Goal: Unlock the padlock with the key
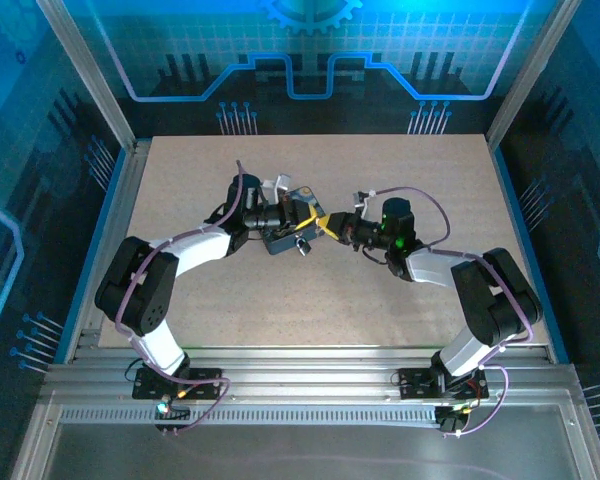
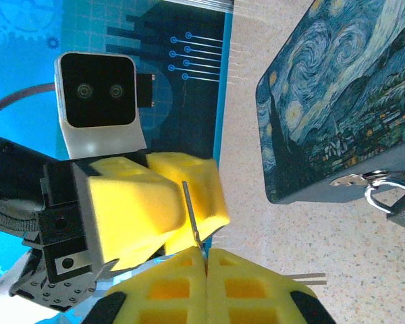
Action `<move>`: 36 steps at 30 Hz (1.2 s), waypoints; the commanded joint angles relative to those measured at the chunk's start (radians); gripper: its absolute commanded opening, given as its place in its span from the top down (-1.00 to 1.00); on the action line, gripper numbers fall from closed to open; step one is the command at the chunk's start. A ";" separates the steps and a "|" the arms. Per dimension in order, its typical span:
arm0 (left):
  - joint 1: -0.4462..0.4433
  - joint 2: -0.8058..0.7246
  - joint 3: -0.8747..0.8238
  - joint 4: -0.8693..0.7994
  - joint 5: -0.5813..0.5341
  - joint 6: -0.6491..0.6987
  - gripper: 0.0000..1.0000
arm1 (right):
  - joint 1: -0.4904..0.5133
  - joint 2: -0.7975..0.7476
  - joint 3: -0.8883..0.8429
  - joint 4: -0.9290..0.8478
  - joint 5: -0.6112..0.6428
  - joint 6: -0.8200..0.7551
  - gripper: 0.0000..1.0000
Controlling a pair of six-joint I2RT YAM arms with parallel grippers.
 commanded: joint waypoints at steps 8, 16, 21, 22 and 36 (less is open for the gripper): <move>0.017 0.017 0.059 -0.176 0.131 0.171 -0.02 | -0.021 -0.051 0.138 -0.428 -0.131 -0.357 1.00; 0.017 0.010 0.057 -0.167 0.191 0.205 0.21 | -0.029 -0.029 0.215 -0.584 -0.164 -0.453 1.00; 0.017 0.004 0.055 -0.186 0.199 0.225 0.35 | -0.030 -0.021 0.229 -0.609 -0.185 -0.474 1.00; 0.016 0.005 0.055 -0.191 0.199 0.228 0.38 | -0.031 -0.021 0.231 -0.618 -0.186 -0.481 1.00; 0.016 0.015 0.058 -0.190 0.207 0.232 0.66 | -0.030 -0.006 0.262 -0.693 -0.202 -0.528 1.00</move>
